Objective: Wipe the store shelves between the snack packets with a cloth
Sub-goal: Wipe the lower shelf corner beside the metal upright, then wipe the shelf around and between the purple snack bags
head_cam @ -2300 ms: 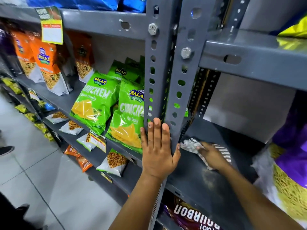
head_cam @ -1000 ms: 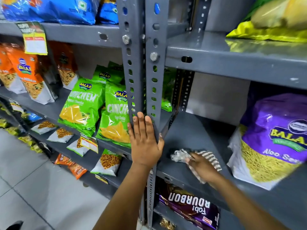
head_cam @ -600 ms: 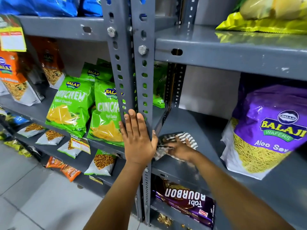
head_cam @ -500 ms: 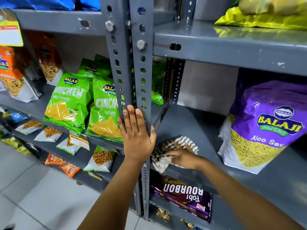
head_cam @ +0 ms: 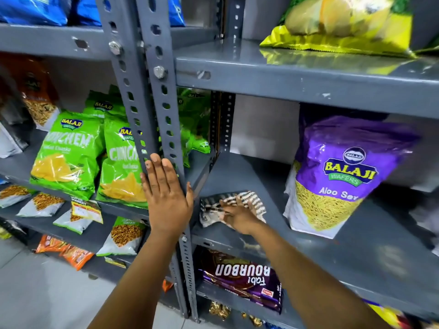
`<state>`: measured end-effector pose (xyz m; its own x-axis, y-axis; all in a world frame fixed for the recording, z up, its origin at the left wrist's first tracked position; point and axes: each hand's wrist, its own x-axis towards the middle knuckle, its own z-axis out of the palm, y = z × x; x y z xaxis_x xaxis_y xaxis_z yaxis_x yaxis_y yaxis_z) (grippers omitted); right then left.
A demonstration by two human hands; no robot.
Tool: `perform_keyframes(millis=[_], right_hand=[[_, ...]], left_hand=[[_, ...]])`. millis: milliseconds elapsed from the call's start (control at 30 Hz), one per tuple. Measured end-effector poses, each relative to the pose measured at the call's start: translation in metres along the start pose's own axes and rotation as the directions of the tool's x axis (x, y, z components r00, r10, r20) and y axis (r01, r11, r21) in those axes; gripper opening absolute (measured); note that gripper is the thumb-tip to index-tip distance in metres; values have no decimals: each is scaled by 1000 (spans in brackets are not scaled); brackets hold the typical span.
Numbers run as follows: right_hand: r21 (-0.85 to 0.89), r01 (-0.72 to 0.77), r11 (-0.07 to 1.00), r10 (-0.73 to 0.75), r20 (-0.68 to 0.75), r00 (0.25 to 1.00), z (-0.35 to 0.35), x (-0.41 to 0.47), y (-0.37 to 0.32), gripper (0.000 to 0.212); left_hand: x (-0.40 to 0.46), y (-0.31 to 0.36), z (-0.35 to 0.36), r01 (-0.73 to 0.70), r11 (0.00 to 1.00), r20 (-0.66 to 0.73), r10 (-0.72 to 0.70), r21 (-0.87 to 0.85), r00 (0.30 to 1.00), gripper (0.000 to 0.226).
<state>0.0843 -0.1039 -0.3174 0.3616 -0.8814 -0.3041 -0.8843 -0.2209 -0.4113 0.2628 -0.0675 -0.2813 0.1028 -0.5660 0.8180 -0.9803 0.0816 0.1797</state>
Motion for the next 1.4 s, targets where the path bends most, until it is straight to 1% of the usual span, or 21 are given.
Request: perform_keyframes(millis=[67,133,233,400,567,633,733,800,867,933,967,1000,1033,1133,1200,1267,1400], right_hand=[[18,12,1000,-12,-32,999,6,-16,6,43],[36,15,999,-15,-24,1000,7,-34,13,44],[44,23,999,-23,-8,1000,9,-63,28,44],[127,-2,992,2,-2,1000,7,-106,59,44],[114,-36,993,40,-32,999,14,-145,91,44],[100,-74,992,79,-51,996,11,-160,101,43],[85,-133,987,144,-149,978,-4,-172,99,36],[62,-117,991,130,-284,950,-19,-166,74,31],[56,-111,992,125,-414,902,-32,-140,39,31],[68,-173,983,183,-504,844,-43,-101,8,33],[89,-209,974,224,-523,822,-48,-78,-2,34],[111,-240,964,263,-518,814,-49,-56,-7,35],[123,-276,953,300,-483,823,-46,-35,-6,39],[90,-381,920,390,-292,873,-23,6,15,61],[62,-422,904,424,-249,871,-9,16,27,65],[15,-420,907,410,-246,878,-2,10,27,66],[-40,-371,928,355,-212,910,11,-32,16,66]], left_hand=[[1,4,-4,25,1000,27,-25,-11,999,80],[2,8,-7,47,999,43,-46,-15,998,74],[2,16,-14,94,995,68,-92,-33,993,71],[-3,30,-22,185,981,135,-177,-52,975,68],[-2,32,-24,202,979,168,-192,-41,967,69],[-2,34,-25,206,978,168,-197,-41,966,68],[-2,35,-25,209,977,161,-200,-45,967,66],[-3,34,-23,210,976,156,-200,-52,967,64],[-2,32,-22,208,976,151,-197,-62,969,64],[-2,31,-22,202,976,145,-189,-77,971,65],[-1,30,-21,194,977,138,-181,-84,974,65],[-1,29,-20,185,979,128,-173,-88,977,65],[-1,28,-18,176,980,119,-165,-90,979,65],[-3,25,-15,160,984,108,-152,-79,983,66],[-4,24,-13,148,987,103,-141,-67,985,66],[-2,24,-14,152,987,92,-148,-46,985,66],[-2,25,-17,153,988,124,-156,32,980,67]])
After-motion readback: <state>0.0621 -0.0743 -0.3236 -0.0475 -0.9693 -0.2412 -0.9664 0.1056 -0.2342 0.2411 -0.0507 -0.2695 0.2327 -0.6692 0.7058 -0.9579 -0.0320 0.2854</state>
